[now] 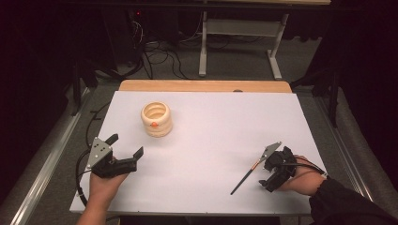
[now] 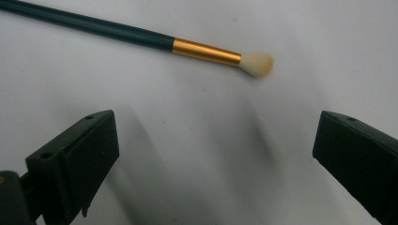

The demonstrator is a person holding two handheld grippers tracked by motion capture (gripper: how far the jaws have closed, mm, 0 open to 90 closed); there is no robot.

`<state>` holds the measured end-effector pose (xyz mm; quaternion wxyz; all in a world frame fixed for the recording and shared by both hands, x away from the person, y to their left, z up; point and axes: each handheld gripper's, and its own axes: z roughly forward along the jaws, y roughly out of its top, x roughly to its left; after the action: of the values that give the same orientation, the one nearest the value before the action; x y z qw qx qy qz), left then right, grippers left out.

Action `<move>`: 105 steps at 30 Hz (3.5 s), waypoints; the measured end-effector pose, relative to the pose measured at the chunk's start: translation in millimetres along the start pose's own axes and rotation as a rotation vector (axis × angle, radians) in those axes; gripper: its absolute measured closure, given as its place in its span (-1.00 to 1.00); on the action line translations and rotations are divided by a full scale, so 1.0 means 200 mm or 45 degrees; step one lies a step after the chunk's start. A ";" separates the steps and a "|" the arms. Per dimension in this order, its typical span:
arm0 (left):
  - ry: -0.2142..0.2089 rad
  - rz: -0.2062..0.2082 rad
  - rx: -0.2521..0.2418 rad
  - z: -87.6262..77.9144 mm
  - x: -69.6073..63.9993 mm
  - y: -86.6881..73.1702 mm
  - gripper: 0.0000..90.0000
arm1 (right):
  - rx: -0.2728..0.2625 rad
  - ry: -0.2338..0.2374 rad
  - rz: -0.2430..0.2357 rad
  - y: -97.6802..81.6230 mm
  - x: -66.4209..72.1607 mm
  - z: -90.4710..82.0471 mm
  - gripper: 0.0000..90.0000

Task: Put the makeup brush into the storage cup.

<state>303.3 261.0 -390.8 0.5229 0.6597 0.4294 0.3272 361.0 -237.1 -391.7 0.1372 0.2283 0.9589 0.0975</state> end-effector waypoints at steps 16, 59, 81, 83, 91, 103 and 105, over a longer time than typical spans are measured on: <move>-0.009 0.000 0.009 0.01 0.00 -0.01 -0.99 | 0.054 0.052 -0.194 0.16 -0.01 0.00 -0.80; -0.011 0.003 0.007 0.00 0.00 0.00 -0.99 | 0.127 0.264 -0.298 0.27 -0.03 0.09 -0.08; -0.011 0.001 0.010 0.00 0.00 -0.01 -0.99 | 0.120 0.233 -0.211 0.25 -0.07 0.07 0.70; -0.011 0.001 0.009 0.00 0.00 -0.01 -0.99 | 0.125 0.231 -0.201 0.25 -0.07 0.07 0.75; -0.004 -0.002 0.005 0.00 0.00 -0.01 -0.99 | 0.134 0.219 -0.185 0.25 -0.08 0.07 0.89; -0.007 0.008 0.010 0.00 -0.01 -0.01 -0.99 | 0.149 0.222 -0.199 0.26 -0.08 0.09 0.89; -0.006 0.008 0.008 0.00 -0.01 0.00 -0.99 | 0.149 0.219 -0.204 0.26 -0.08 0.09 0.89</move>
<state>302.9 258.9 -391.8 0.5209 0.6634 0.4270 0.3260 401.4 -196.9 -391.5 0.0481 0.1495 0.9863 0.0495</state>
